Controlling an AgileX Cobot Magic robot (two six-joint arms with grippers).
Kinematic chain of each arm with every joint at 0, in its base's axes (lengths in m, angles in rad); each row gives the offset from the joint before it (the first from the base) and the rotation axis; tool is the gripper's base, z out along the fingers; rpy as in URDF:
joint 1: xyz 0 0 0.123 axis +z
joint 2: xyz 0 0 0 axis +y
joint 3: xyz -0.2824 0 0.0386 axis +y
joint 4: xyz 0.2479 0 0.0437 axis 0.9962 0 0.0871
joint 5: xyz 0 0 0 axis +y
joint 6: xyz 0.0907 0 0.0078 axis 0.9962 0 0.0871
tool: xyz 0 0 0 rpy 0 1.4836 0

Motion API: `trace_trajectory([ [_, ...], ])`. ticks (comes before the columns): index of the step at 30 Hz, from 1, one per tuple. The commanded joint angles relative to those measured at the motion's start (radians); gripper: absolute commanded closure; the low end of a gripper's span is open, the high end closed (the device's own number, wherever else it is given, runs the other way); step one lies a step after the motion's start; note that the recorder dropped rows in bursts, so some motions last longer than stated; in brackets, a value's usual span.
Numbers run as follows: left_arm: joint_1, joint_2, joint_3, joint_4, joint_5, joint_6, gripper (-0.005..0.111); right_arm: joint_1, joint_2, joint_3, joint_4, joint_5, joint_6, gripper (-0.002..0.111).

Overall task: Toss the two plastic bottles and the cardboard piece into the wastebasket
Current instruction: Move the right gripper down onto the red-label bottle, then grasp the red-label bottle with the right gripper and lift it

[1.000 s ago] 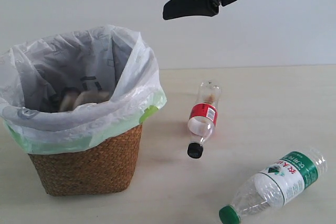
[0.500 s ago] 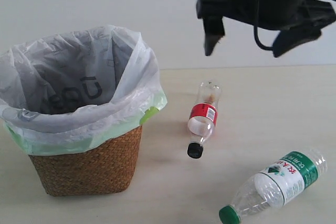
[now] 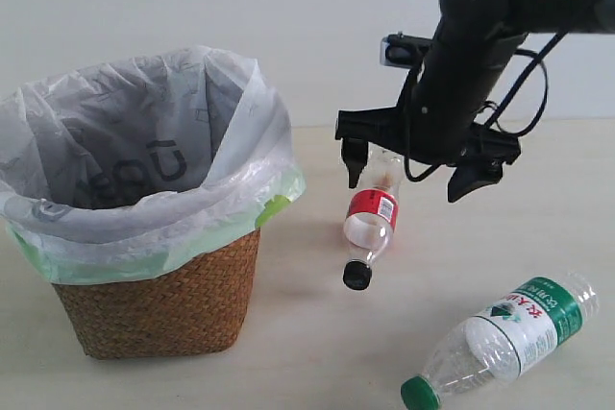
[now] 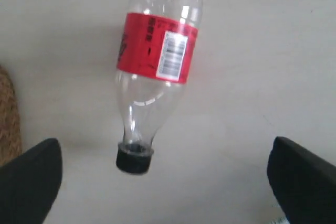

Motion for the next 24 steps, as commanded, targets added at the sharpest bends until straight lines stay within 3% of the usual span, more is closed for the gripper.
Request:
trace_trajectory([
  [1, 0.004, -0.003, -0.004, -0.002, -0.006, -0.009, -0.001, -0.018, 0.08, 0.003, 0.001, -0.125, 0.027, 0.014],
  [7, 0.004, -0.003, -0.004, -0.002, -0.006, -0.009, -0.001, -0.018, 0.207, 0.003, 0.001, -0.332, 0.072, 0.014],
  [12, 0.004, -0.003, -0.004, -0.002, -0.006, -0.009, -0.001, -0.018, 0.257, 0.001, -0.002, -0.371, 0.086, 0.017],
  [14, 0.004, -0.003, -0.004, -0.002, -0.006, -0.009, -0.001, -0.018, 0.258, 0.001, -0.011, -0.382, 0.086, 0.04],
  [17, 0.004, -0.003, -0.004, -0.002, -0.006, -0.009, -0.001, -0.018, 0.258, 0.001, -0.031, -0.387, 0.014, 0.098],
  [18, 0.004, -0.003, -0.004, -0.002, -0.006, -0.009, -0.001, -0.018, 0.258, 0.001, -0.031, -0.375, -0.031, 0.108],
  [21, 0.004, -0.003, -0.004, -0.002, -0.006, -0.009, -0.001, -0.018, 0.243, 0.001, -0.071, -0.339, -0.039, 0.108],
  [24, 0.004, -0.003, -0.004, -0.002, -0.006, -0.009, -0.001, -0.018, 0.145, 0.001, -0.256, -0.269, 0.104, 0.108],
])
